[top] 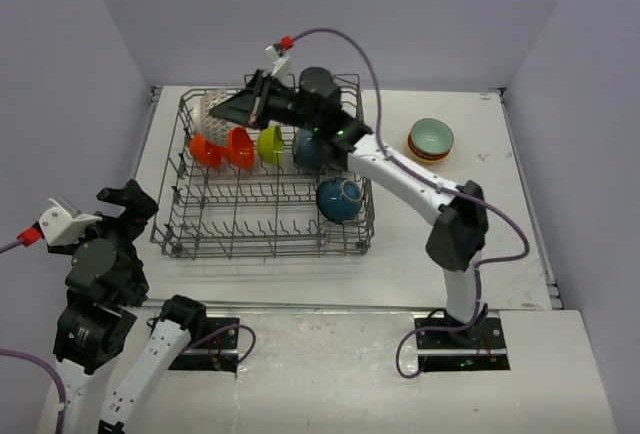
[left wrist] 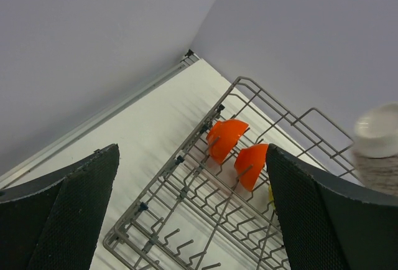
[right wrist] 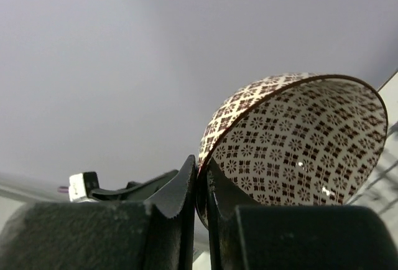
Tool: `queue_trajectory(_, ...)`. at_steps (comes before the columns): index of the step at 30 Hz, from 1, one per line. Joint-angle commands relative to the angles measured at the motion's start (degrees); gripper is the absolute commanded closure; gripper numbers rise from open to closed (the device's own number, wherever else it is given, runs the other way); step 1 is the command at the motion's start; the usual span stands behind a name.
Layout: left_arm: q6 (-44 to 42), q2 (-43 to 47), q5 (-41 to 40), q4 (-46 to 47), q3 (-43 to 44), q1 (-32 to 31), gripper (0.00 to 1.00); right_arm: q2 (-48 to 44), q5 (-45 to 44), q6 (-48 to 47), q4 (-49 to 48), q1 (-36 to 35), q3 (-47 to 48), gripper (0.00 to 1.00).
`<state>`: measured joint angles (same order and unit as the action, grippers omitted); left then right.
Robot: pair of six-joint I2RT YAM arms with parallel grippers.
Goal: Unload the bowls from the dish rack
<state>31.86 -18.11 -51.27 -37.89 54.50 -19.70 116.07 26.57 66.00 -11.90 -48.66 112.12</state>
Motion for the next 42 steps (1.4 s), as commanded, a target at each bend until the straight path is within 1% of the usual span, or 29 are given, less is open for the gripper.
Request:
queue_trajectory(1, 0.31, -1.75, 0.46, 1.15, 0.08, -0.42, 0.00, -14.43, -2.91, -11.57, 3.79, 5.67, -1.98, 1.00)
queue_trajectory(2, 0.14, -2.02, 0.81, 1.15, 0.08, -0.51, 0.00, -16.21, -4.14, -13.94, 6.43, 6.82, -2.77, 1.00)
queue_trajectory(3, -0.04, -2.28, 0.82, 1.15, 0.17, -0.42, 0.00, -18.05, -5.98, -19.45, 12.28, 9.44, -3.04, 1.00)
queue_trajectory(4, -0.56, -2.72, 0.90, 1.15, 0.17, -0.42, 0.00, -19.81, -8.09, -22.37, 15.82, 11.03, -3.48, 1.00)
queue_trajectory(5, -0.74, -2.90, 0.82, 1.15, -0.01, -0.42, 0.00, -23.14, -12.72, -24.93, 19.08, 12.44, -4.18, 1.00)
queue_trajectory(6, -0.83, -3.16, 0.73, 1.06, -0.18, -0.42, 0.00, -24.74, -15.38, -30.26, 24.33, 15.67, -4.97, 1.00)
queue_trajectory(7, -0.92, -3.25, 0.64, 1.15, -0.44, -0.42, 0.00, -26.58, -18.54, -33.10, 26.47, 17.18, -5.85, 1.00)
queue_trajectory(8, -1.09, -3.25, 0.90, 1.41, -1.14, -0.42, 0.00, -29.73, -25.27, -35.47, 29.97, 18.50, -8.03, 1.00)
queue_trajectory(9, -1.44, -3.42, 1.25, 1.94, -1.67, -0.42, 0.00, -31.07, -28.29, -40.28, 31.40, 21.39, -9.27, 1.00)
queue_trajectory(10, -1.88, -3.60, 2.04, 2.46, -2.03, -0.42, 0.00, -32.13, -31.81, -42.86, 32.98, 22.64, -10.59, 1.00)
queue_trajectory(11, -1.89, -3.95, 2.39, 2.56, -2.38, -0.42, 0.00, -33.18, -38.11, -46.97, 35.87, 25.17, -10.95, 1.00)
queue_trajectory(13, -2.06, -5.27, 3.45, 2.82, -2.56, -0.34, 0.00, -32.67, -42.81, -50.25, 39.48, 28.00, -10.43, 1.00)
queue_trajectory(14, -2.15, -5.79, 3.71, 2.91, -2.64, -0.34, 0.00, -30.84, -46.05, -51.83, 42.46, 30.62, -10.16, 1.00)
queue_trajectory(16, -2.41, -7.11, 4.41, 3.17, -2.82, -0.34, 0.00, -27.85, -47.13, -55.44, 46.16, 33.45, -7.55, 1.00)
queue_trajectory(17, -2.50, -7.55, 4.59, 3.17, -2.82, -0.34, 0.00, -25.91, -47.13, -56.32, 50.18, 35.72, -6.05, 1.00)
queue_trajectory(18, -2.68, -8.16, 4.77, 3.26, -2.99, -0.34, 0.00, -21.02, -47.31, -57.90, 52.74, 36.61, -3.86, 1.00)
queue_trajectory(19, -2.85, -8.43, 4.95, 3.26, -3.00, -0.34, 0.00, -18.36, -47.40, -58.78, 54.95, 37.32, 0.78, 1.00)
queue_trajectory(20, -2.94, -8.61, 5.21, 3.26, -3.08, -0.34, 0.00, -15.55, -47.14, -59.57, 59.58, 38.11, 3.43, 1.00)
queue_trajectory(21, -3.20, -8.87, 5.21, 3.35, -3.35, -0.34, 0.00, -9.87, -47.31, -60.89, 61.71, 38.12, 6.33, 1.00)
queue_trajectory(22, -3.29, -8.96, 5.21, 3.43, -3.43, -0.34, 0.00, -7.20, -47.05, -61.94, 63.56, 38.12, 11.58, 1.00)
queue_trajectory(23, -3.38, -8.87, 5.30, 3.44, -3.52, -0.34, 0.00, -4.39, -46.87, -62.82, 67.93, 38.20, 14.51, 1.00)
queue_trajectory(25, -3.64, -8.87, 5.30, 3.61, -3.79, -0.34, 0.00, 2.10, -48.61, -63.62, 70.52, 38.21, 20.39, 1.00)
queue_trajectory(27, -4.08, -8.96, 5.56, 3.87, -4.14, -0.34, 0.00, 3.98, -48.81, -64.41, 69.74, 38.03, 20.69, 1.00)
queue_trajectory(31, -4.79, -9.75, 6.44, 4.67, -4.49, -0.34, 0.00, 5.74, -48.02, -65.29, 67.01, 37.59, 16.92, 1.00)
queue_trajectory(37, -5.22, -10.81, 7.06, 4.76, -4.49, -0.34, 0.00, 11.45, -47.22, -65.29, 70.96, 36.62, 18.23, 1.00)
queue_trajectory(42, -5.40, -10.54, 7.32, 5.02, -4.67, -0.34, 0.00, 12.95, -48.89, -64.33, 71.75, 36.18, 16.65, 1.00)
